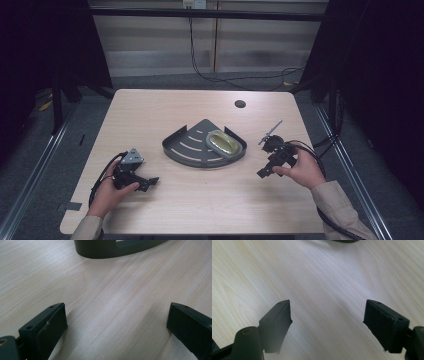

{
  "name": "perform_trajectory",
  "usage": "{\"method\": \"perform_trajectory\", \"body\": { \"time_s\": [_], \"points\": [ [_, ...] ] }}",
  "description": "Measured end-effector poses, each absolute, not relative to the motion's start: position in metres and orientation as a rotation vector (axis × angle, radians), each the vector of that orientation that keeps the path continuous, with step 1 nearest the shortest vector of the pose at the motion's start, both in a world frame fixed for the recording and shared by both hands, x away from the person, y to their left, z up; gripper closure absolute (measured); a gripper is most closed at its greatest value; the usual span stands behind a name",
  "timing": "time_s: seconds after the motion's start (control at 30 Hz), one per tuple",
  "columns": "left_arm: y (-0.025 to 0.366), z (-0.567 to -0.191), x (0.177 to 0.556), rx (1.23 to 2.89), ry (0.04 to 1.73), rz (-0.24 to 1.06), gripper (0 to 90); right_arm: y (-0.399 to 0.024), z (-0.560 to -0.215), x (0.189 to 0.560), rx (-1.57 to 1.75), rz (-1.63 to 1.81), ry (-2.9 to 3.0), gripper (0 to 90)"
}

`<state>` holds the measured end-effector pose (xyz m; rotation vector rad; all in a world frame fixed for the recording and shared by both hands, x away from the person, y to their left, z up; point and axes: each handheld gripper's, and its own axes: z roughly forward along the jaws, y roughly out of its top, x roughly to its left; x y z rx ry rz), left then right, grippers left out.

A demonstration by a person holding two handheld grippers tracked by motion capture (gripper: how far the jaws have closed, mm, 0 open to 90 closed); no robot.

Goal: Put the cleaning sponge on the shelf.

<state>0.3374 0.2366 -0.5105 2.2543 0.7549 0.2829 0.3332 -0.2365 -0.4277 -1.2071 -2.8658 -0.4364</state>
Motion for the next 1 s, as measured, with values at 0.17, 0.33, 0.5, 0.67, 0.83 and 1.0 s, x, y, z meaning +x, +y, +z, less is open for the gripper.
{"method": "perform_trajectory", "body": {
  "time_s": [0.17,0.33,0.5,0.67,0.83,1.0],
  "points": [
    [0.237,-0.511,0.337,2.253,0.756,0.283,2.4,-0.245,-0.436,0.327,-1.214,-0.469,-2.851,21.6],
    [0.237,-0.511,0.337,2.252,0.757,0.283,2.4,-0.251,-0.443,0.322,-1.227,-0.484,-2.849,21.6],
    [0.237,-0.511,0.337,2.252,0.757,0.283,2.4,-0.255,-0.451,0.316,-1.231,-0.501,-2.840,21.6],
    [0.237,-0.511,0.337,2.253,0.757,0.283,2.4,-0.258,-0.457,0.310,-1.248,-0.545,-2.852,21.9],
    [0.237,-0.511,0.337,2.253,0.757,0.283,2.4,-0.260,-0.464,0.305,-1.224,-0.543,-2.871,21.6],
    [0.237,-0.511,0.337,2.253,0.756,0.282,2.4,-0.261,-0.468,0.302,-1.224,-0.563,-2.892,21.2]
  ]
}}
